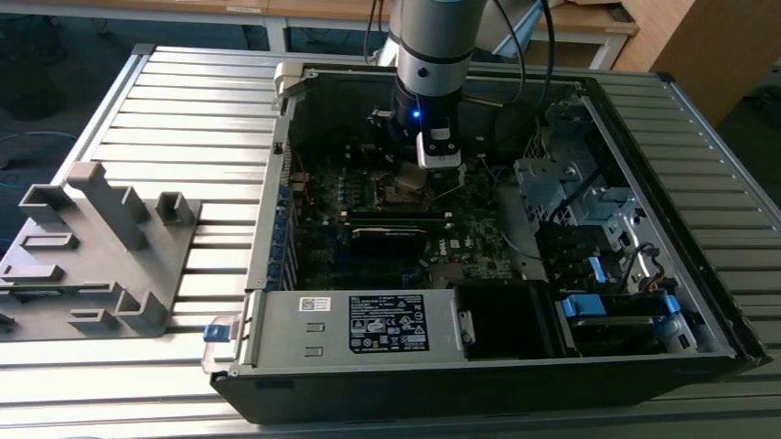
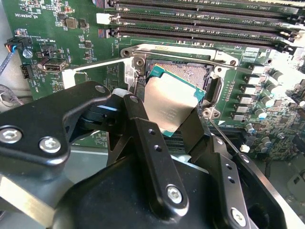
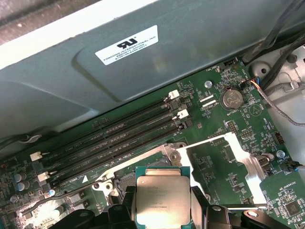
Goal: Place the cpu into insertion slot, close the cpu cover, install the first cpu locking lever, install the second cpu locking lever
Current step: 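Place the cpu into insertion slot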
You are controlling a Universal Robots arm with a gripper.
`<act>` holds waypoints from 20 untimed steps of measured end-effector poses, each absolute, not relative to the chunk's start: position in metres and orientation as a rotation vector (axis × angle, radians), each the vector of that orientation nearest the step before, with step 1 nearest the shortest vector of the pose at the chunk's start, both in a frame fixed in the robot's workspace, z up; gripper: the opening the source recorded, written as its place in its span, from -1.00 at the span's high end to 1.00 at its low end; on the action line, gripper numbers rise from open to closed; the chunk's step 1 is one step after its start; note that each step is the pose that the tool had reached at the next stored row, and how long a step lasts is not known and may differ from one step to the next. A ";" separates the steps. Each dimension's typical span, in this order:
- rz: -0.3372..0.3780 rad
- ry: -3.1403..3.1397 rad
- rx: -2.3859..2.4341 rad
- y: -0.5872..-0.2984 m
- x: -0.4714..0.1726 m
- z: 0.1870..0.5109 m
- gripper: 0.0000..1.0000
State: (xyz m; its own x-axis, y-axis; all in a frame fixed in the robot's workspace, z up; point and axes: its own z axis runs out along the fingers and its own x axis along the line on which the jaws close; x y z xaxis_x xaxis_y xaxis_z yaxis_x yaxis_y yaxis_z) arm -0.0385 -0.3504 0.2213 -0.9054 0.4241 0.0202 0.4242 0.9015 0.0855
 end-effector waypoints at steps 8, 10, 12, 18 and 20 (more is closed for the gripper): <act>-0.138 -3.056 -0.716 -0.350 -0.039 0.221 -0.08; -0.138 -3.051 -0.740 -0.350 -0.038 0.221 -0.08; -0.138 -3.045 -0.766 -0.350 -0.039 0.221 -0.08; -0.138 -3.038 -0.797 -0.350 -0.038 0.221 -0.08; -0.138 -3.038 -0.797 -0.350 -0.038 0.221 -0.08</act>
State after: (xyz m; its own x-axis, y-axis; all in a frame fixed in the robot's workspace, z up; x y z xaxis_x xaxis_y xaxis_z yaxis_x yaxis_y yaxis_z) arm -0.0385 -0.3504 0.2212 -0.8714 0.4901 0.0201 0.4899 0.8676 0.0854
